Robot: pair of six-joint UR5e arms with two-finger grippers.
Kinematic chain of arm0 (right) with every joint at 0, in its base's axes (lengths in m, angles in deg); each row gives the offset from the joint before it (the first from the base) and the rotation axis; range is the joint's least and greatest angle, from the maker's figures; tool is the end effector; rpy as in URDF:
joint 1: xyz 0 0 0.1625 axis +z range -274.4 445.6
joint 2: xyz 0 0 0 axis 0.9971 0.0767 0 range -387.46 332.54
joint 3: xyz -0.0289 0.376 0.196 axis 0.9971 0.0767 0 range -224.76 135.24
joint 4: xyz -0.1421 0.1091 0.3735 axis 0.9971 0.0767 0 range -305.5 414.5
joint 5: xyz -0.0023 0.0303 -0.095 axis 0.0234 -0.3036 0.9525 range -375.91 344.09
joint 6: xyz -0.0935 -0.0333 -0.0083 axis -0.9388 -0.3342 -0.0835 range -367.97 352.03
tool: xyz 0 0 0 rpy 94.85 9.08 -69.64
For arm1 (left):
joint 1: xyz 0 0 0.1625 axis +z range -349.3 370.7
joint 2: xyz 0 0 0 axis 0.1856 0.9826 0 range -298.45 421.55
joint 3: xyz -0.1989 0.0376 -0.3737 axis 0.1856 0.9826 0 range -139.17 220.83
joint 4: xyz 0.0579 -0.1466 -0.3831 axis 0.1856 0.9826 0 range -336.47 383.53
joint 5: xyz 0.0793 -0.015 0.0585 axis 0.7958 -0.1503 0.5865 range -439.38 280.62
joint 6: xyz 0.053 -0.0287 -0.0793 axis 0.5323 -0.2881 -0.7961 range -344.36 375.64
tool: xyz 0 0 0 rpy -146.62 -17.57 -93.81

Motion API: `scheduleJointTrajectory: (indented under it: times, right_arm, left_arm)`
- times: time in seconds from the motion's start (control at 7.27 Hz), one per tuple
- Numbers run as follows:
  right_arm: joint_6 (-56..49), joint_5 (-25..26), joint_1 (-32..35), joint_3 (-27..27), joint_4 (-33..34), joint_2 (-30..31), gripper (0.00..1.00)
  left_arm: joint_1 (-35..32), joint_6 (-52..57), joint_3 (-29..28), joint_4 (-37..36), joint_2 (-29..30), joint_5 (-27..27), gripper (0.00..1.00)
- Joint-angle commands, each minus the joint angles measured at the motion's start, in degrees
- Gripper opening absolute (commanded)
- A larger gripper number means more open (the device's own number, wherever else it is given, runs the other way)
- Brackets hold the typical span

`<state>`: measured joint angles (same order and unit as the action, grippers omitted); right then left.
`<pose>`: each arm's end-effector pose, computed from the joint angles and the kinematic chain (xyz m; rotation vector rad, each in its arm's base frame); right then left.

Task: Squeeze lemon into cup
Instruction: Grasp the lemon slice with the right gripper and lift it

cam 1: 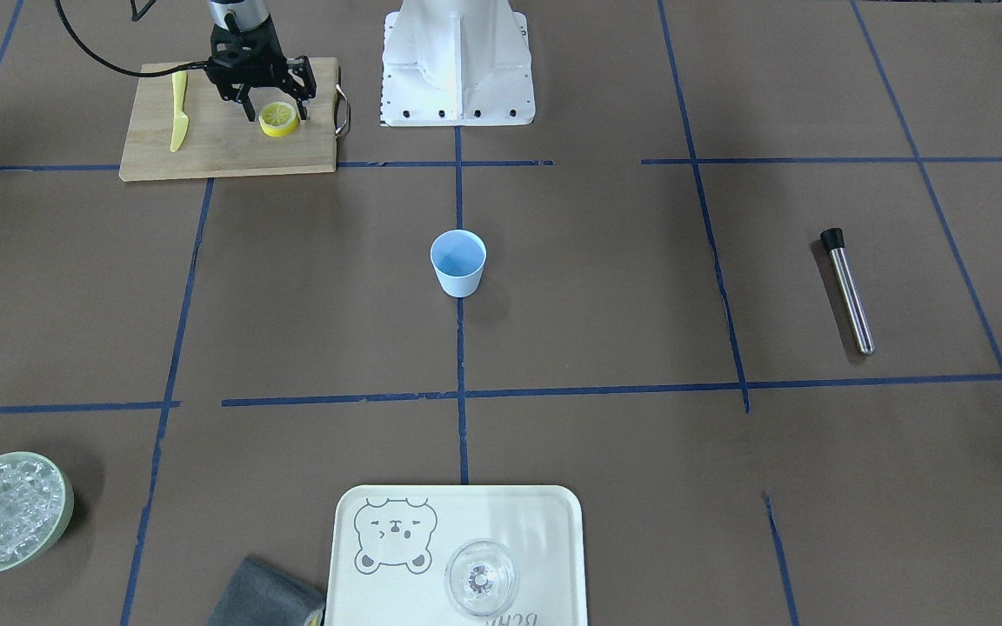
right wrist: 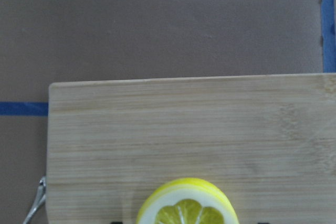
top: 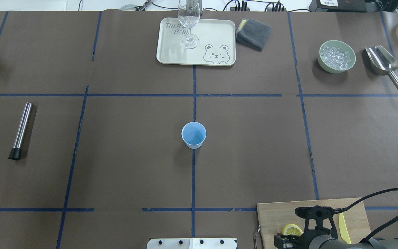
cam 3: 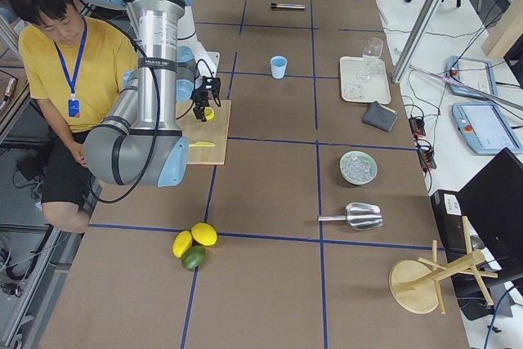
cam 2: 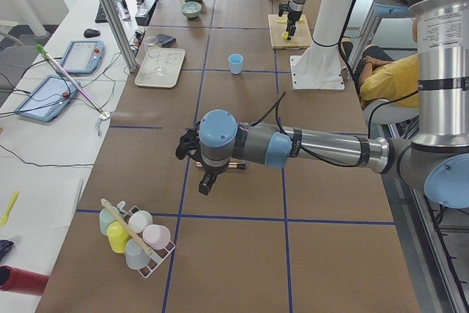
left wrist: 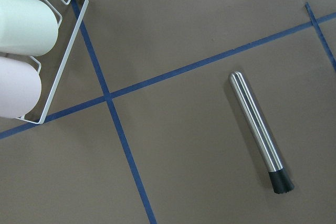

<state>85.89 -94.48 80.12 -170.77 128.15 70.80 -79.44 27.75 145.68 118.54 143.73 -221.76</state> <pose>-0.4383 -0.1117 0.4013 0.1265 -0.7798 0.0502 -0.0554 -0.4414 0.5743 0.2922 0.8877 0.2896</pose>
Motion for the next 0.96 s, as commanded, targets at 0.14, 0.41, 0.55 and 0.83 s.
scheduleJointTrajectory:
  times: [0.14, 0.41, 0.55, 0.83]
  right_arm:
    - [0.0, -0.1, 0.47, -0.03, 0.0, -0.17, 0.88]
    - [0.0, -0.1, 0.38, -0.03, 0.0, -0.35, 0.71]
    - [0.0, -0.1, 0.47, -0.03, 0.0, -0.35, 0.62]
    - [0.09, -0.01, 0.82, -0.2, 0.0, -0.96, 0.5]
  left_arm:
    - [-0.04, 0.02, 0.09, 0.0, 0.0, 0.0, 1.0]
    - [-0.04, -0.07, 0.0, 0.0, -0.09, 0.0, 1.0]
    - [-0.04, 0.02, 0.0, 0.0, -0.09, 0.0, 1.0]
    - [-0.04, -0.07, 0.0, 0.0, -0.09, 0.0, 1.0]
